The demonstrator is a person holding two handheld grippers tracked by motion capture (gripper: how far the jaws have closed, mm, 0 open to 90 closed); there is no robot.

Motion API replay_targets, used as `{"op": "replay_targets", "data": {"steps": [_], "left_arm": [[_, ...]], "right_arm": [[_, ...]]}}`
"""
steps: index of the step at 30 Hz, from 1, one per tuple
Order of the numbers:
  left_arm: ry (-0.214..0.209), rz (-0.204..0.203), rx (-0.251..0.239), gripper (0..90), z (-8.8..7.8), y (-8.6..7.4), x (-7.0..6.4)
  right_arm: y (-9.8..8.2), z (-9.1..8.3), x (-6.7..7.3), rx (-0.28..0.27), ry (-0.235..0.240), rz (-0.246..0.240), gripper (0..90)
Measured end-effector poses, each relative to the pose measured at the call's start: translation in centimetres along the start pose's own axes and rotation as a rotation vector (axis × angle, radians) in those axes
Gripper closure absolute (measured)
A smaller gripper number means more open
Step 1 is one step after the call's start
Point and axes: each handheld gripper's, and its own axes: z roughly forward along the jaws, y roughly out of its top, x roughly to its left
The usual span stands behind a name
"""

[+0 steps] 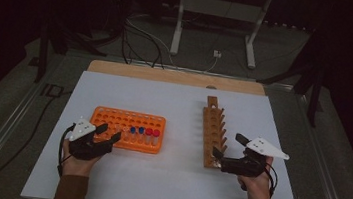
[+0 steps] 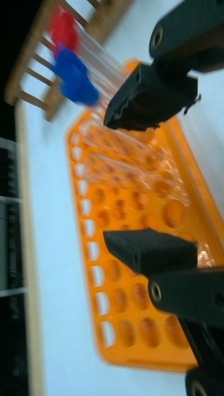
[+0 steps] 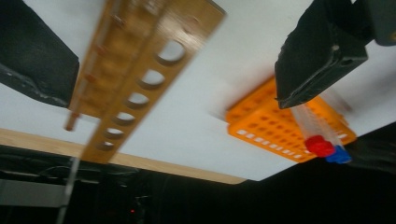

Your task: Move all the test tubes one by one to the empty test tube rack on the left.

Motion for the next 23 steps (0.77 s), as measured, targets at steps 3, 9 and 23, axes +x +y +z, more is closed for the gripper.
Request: {"op": "replay_targets", "data": {"steps": [3, 9, 23], "left_arm": [[0.003, 0.01, -0.051, 25.4, -1.1, 0.3, -0.1], [0.032, -0.008, -0.115, 10.1, -2.4, 0.5, 0.3], [0.104, -0.039, -0.155, 0.3, -2.9, 0.7, 1.1]], "right_arm": [[-0.7, -0.6, -0.6, -0.008, -0.029, -0.01, 0.2], [-1.8, -1.7, -1.3, -0.05, -0.073, -0.022, 0.2], [-3.2, -2.4, -2.2, -0.044, -0.15, -0.021, 0.1]]}}
